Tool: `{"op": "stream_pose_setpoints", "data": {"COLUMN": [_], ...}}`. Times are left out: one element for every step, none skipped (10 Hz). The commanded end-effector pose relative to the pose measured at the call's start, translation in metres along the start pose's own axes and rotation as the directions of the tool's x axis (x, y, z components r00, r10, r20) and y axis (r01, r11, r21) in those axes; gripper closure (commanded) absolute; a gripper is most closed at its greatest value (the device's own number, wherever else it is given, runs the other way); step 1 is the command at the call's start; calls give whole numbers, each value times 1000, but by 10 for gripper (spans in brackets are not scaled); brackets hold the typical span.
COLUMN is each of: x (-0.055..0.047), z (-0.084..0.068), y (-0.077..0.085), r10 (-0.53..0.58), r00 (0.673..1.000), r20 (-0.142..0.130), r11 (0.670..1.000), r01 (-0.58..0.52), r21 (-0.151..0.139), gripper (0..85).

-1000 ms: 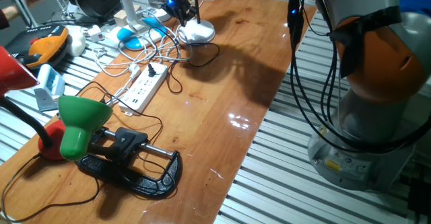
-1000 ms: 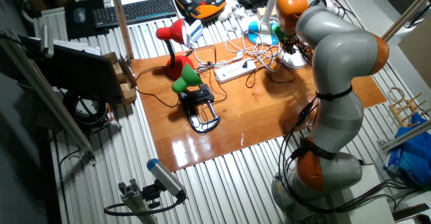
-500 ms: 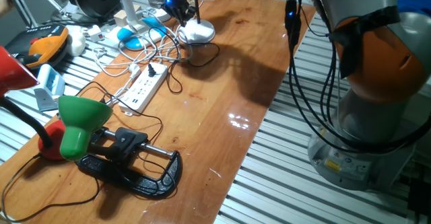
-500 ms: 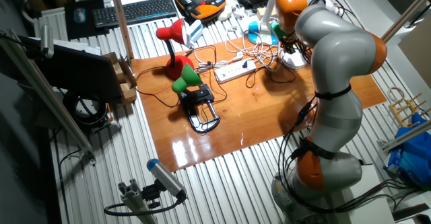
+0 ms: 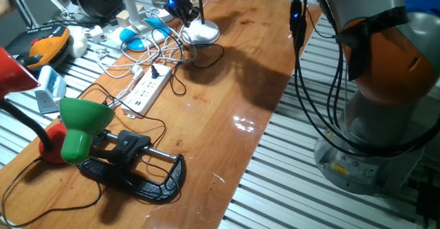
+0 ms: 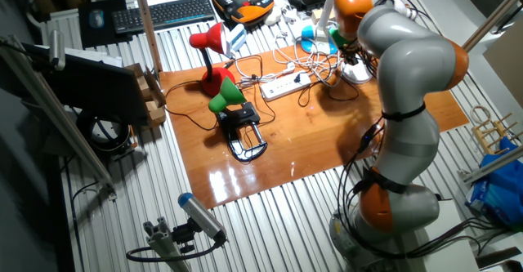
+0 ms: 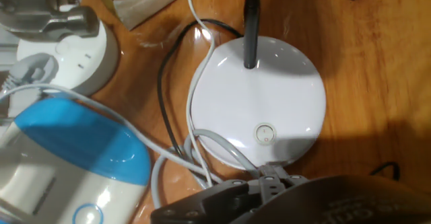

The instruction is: Plug in the power cord of the desk lamp, turn on the socket, and light up the desk lamp

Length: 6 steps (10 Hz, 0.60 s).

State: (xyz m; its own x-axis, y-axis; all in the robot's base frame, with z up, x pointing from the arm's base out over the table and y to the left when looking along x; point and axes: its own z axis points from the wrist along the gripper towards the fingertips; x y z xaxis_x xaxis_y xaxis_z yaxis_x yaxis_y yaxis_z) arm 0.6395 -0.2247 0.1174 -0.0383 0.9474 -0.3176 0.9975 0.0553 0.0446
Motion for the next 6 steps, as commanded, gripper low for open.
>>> {"op": "stream_pose_setpoints", "data": {"x": [-2,-5,-9,-13,-17,-18], "z": [4,8,13,18,22,24], "y": [0,1,2,3,2,2], "r10": [2,-7,-18,-27,-27,-26], "r00": [1000,1000,1000,1000,999,998], "r20": [-11,-10,-3,15,41,52], "r11": [1000,1000,1000,999,999,999], "r01": [-2,7,18,27,28,28], "r21": [-1,-8,-21,-31,-37,-36], "gripper": [850,850,850,850,850,850]}}
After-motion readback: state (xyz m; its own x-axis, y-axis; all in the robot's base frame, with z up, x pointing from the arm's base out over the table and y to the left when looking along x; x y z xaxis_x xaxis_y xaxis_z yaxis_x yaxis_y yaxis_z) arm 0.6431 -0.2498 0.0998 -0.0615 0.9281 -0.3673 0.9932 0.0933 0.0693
